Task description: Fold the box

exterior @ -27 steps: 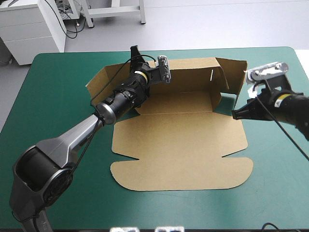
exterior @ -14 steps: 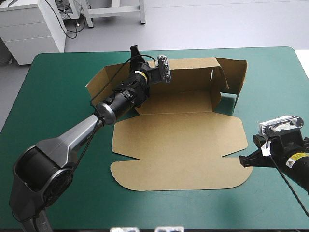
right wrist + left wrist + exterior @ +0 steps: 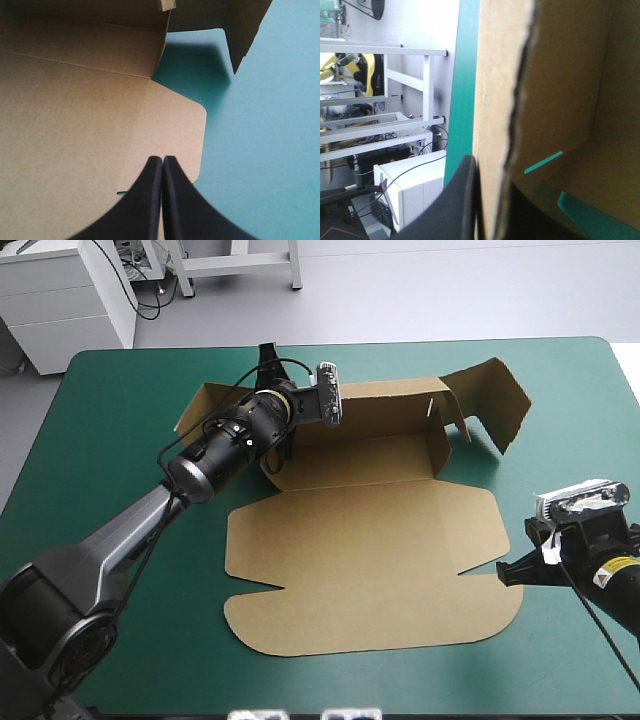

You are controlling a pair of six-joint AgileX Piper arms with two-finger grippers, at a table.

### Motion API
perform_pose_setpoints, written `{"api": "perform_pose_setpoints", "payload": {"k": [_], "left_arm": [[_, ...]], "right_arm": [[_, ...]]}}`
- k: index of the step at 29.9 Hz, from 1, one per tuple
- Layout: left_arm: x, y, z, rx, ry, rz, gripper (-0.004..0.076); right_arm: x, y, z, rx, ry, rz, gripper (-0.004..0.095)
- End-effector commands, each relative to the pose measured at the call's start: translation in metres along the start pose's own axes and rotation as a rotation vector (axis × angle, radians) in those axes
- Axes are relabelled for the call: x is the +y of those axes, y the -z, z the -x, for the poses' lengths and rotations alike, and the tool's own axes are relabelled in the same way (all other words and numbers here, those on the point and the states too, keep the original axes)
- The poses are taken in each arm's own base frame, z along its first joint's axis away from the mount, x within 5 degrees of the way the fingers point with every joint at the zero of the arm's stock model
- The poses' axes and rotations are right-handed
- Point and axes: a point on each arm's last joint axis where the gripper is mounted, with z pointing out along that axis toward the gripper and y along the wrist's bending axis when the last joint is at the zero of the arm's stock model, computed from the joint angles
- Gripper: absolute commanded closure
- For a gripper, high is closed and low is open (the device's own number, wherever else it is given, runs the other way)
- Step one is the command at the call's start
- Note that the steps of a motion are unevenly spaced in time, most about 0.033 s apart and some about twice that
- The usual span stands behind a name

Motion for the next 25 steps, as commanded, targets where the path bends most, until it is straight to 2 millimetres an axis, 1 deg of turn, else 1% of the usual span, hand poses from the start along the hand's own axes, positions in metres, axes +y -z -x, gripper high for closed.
{"api": "perform_pose_setpoints", "payload": {"k": [1,5,9,12,17,25], "left_arm": [[0.021,0.053,0.001,-0.089,-0.002,0.052,0.0724],[0.025,0.080,0.000,-0.106,-0.019,0.066,0.0724],[0.025,0.101,-0.002,-0.110,-0.007,0.048,0.0724],[0.021,0.110,-0.002,-0.094,-0.012,0.019,0.0724],[0.015,0.123,0.003,-0.100,-0.034,0.001,0.0724],[0.019,0.146,0.013,-0.124,-0.035,-0.002,0.0724]], "right_arm": [[-0.001,0.007,0.013,-0.104,0.008,-0.016,0.0922],[-0.002,0.007,0.013,-0.104,0.009,-0.018,0.0922],[-0.002,0.007,0.013,-0.102,0.009,-0.017,0.0922],[-0.002,0.007,0.013,-0.102,0.009,-0.017,0.0922],[-0.001,0.007,0.012,-0.098,0.009,-0.017,0.0922],[-0.001,0.007,0.012,-0.096,0.009,-0.016,0.0922]]}}
